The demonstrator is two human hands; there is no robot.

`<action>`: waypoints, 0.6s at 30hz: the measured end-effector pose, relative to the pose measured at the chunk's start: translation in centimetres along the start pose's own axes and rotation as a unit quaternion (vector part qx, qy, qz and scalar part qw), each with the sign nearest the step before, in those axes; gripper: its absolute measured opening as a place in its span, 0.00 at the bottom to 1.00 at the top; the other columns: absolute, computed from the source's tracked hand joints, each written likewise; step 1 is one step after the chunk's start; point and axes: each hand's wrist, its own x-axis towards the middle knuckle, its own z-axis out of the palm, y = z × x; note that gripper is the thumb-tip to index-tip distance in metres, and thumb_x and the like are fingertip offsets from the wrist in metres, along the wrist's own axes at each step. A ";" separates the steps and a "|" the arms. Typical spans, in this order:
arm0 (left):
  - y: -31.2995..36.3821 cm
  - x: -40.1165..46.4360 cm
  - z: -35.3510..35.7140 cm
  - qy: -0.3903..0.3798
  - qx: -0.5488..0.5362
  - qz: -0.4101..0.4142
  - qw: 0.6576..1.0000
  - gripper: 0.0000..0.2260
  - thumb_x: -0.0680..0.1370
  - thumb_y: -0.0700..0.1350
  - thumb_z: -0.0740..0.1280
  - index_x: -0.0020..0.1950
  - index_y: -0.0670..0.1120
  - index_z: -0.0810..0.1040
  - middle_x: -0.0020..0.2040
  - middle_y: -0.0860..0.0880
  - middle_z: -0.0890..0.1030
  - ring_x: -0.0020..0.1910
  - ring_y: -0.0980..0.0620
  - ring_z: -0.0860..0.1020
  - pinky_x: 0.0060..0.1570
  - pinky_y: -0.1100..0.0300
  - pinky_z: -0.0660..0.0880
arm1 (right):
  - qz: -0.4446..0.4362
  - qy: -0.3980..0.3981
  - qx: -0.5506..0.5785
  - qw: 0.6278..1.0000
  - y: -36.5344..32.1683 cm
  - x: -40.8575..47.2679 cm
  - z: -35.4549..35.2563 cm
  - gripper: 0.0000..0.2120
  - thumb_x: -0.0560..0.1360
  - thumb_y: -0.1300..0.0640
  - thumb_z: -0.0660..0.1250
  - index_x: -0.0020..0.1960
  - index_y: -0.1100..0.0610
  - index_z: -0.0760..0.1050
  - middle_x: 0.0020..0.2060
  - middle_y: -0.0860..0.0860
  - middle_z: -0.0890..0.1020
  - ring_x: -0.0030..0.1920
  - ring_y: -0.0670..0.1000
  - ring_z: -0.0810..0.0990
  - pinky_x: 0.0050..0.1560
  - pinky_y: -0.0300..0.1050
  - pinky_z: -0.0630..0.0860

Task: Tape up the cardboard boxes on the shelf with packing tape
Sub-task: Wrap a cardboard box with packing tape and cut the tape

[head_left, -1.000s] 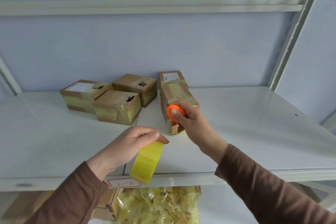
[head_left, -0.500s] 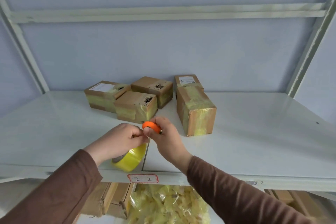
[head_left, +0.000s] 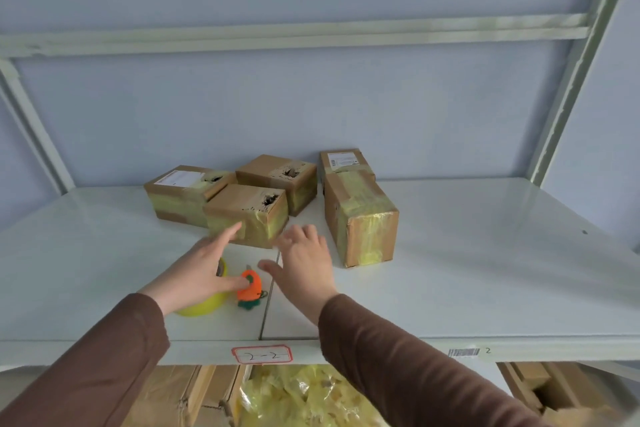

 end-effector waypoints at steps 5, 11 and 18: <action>3.1 1.8 0.0 0.052 -0.072 0.061 0.994 0.36 0.75 0.63 0.72 0.77 0.73 0.55 0.77 0.63 0.65 0.76 0.60 0.62 0.70 0.57 0.64 | 0.115 0.126 -0.165 0.971 7.3 1.6 -6.4 0.32 0.74 0.38 0.68 0.74 0.50 0.69 0.75 0.53 0.69 0.77 0.59 0.62 0.77 0.64 0.54; 9.7 5.3 0.9 0.066 -0.212 0.115 0.968 0.22 0.79 0.57 0.71 0.72 0.67 0.70 0.74 0.63 0.71 0.76 0.59 0.66 0.77 0.49 0.63 | 0.060 -0.029 -0.067 0.996 12.6 0.0 -10.9 0.22 0.81 0.43 0.62 0.74 0.45 0.71 0.74 0.44 0.73 0.74 0.53 0.66 0.76 0.57 0.57; 14.2 6.2 1.4 0.003 -0.250 0.128 0.960 0.23 0.79 0.66 0.60 0.74 0.66 0.69 0.70 0.75 0.65 0.64 0.81 0.62 0.65 0.73 0.60 | -0.072 -0.151 0.048 0.985 16.9 -4.0 -15.7 0.27 0.82 0.53 0.68 0.78 0.40 0.66 0.74 0.30 0.64 0.79 0.37 0.56 0.78 0.41 0.55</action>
